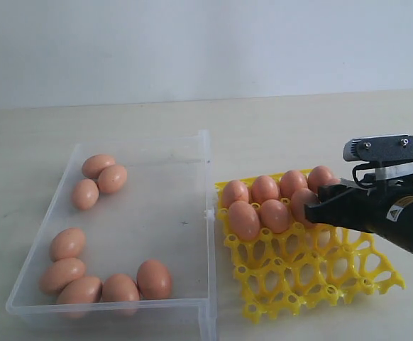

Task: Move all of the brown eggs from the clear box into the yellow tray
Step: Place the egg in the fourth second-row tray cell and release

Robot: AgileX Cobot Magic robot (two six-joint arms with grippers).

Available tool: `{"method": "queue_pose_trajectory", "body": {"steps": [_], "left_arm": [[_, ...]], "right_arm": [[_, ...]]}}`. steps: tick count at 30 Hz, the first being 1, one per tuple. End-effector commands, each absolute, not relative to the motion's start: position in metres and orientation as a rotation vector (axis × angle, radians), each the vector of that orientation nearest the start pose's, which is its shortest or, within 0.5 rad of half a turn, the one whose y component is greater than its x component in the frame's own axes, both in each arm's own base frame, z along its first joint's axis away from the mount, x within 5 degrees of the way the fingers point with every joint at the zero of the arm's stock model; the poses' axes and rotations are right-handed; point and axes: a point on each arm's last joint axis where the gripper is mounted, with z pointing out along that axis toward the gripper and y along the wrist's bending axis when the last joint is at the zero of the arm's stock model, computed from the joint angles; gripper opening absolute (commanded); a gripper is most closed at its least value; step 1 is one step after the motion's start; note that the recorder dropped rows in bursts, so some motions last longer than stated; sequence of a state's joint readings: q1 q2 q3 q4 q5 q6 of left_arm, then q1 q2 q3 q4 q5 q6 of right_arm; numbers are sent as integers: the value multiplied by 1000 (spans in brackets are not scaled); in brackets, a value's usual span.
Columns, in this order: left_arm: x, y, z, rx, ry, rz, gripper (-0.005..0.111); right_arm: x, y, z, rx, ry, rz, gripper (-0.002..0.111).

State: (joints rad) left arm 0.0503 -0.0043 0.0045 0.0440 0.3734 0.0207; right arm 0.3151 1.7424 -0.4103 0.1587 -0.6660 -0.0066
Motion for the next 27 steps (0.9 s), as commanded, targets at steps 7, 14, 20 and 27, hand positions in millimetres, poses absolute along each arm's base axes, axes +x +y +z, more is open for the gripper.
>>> {"method": "queue_pose_trajectory", "body": {"steps": [7,14,20,27], "left_arm": [[53,4,180,0,1853,98,0],[53,4,180,0,1853,98,0],[53,4,180,0,1853,98,0],[53,4,180,0,1853,98,0]], "right_arm": [[253,78,114,-249,2145,167,60],[249,77,134,-310,2122,141,64],[238,88,189,-353,2101,206,36],[241,132,280,-545,2134,305,0]]}}
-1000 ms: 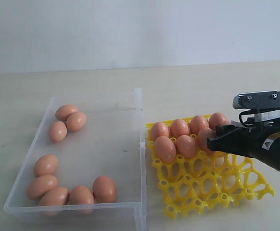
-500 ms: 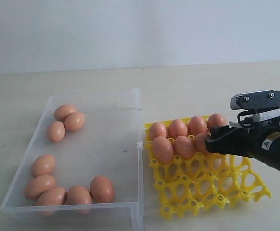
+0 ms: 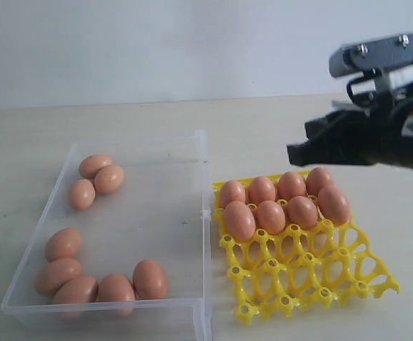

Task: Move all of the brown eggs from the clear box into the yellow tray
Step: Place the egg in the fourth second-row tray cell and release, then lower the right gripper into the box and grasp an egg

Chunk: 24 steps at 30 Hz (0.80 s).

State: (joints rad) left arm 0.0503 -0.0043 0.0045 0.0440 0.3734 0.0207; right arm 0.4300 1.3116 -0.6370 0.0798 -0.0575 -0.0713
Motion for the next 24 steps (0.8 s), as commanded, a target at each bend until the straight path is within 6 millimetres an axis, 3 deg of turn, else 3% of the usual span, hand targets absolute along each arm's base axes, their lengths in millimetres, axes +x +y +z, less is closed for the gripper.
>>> {"method": "queue_pose_trajectory", "body": {"steps": [1,6,11,15,18,24], "left_arm": [[53,4,180,0,1853,98,0],[53,4,180,0,1853,98,0],[53,4,180,0,1853,98,0],[53,4,180,0,1853,98,0],[53,4,180,0,1853,98,0],[53,4,180,0,1853,98,0]], "right_arm": [[245,142,295,-567,2153,332,0],[261,194,320,-703,2253,428,0],[280,253,308,-834,2279,463,0],[293,301,280,-891,2337,527,1],[303,330,262,-939,2390,552,11],[334,372,220,-885,2475,629,47]]}}
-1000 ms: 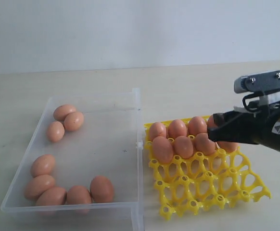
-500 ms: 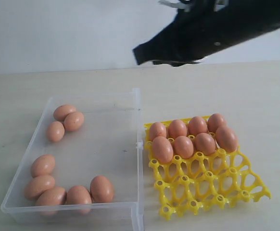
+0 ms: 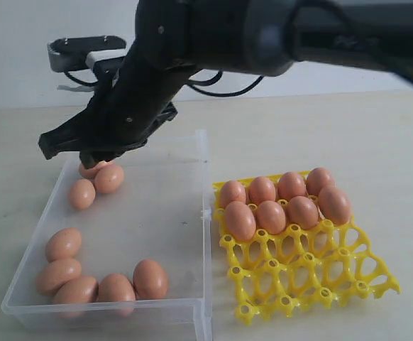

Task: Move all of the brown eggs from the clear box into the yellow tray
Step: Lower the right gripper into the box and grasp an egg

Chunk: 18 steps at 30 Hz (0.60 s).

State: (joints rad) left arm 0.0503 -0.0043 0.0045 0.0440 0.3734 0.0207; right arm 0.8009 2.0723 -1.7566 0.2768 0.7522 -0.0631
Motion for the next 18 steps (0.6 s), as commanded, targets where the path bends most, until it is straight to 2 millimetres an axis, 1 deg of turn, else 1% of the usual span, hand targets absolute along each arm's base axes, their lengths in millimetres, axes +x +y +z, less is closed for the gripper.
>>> {"method": "queue_pose_trajectory", "body": {"steps": [1,2,3,4,5,6,7,8,9,10,12,14,18], "left_arm": [[53,4,180,0,1853,98,0],[53,4,180,0,1853,98,0],[53,4,180,0,1853,98,0],[53,4,180,0,1853,98,0],[53,4,180,0,1853,98,0],[53,4,180,0,1853,98,0],[53,4,180,0,1853,98,0],[53,4,180,0,1853,98,0],[53,4,180,0,1853,98,0],[53,4,180,0,1853,98,0],[53,4,180,0,1853,98,0],[53,4,180,0,1853,98,0],[53,4,180,0,1853,98,0]], "right_arm": [[343,375,214,-850,2491,610,52],[351,377,208,-753,2532,605,55],[367,378,199,-597,2583,599,59],[374,378,192,-502,2617,613,60],[385,377,179,-357,2650,624,61],[391,376,173,-298,2658,605,61],[400,370,164,-129,2676,571,61],[404,367,161,-67,2674,560,61],[408,367,154,-27,2662,560,61],[409,369,152,-18,2658,579,61],[412,375,142,21,2648,651,61],[412,376,136,58,2655,665,61],[413,378,127,76,2664,685,61]]}}
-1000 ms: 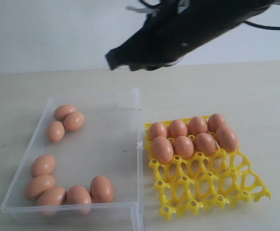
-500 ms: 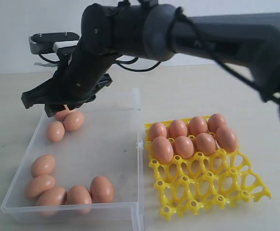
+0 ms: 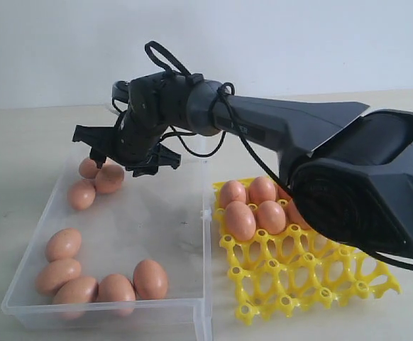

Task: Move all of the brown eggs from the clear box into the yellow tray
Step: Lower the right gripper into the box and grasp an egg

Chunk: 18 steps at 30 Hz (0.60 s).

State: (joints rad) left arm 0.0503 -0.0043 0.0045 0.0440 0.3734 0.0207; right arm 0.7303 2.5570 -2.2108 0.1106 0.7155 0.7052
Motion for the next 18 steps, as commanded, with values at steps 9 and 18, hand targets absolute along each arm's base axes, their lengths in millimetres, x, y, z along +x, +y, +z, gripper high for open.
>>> {"method": "queue_pose_trajectory", "body": {"steps": [9,18], "left_arm": [[53,4,180,0,1853,98,0],[53,4,180,0,1853,98,0]], "right_arm": [[407,389,113,102,2671,754,56],[408,386,138,-97,2606,690,0]]}}
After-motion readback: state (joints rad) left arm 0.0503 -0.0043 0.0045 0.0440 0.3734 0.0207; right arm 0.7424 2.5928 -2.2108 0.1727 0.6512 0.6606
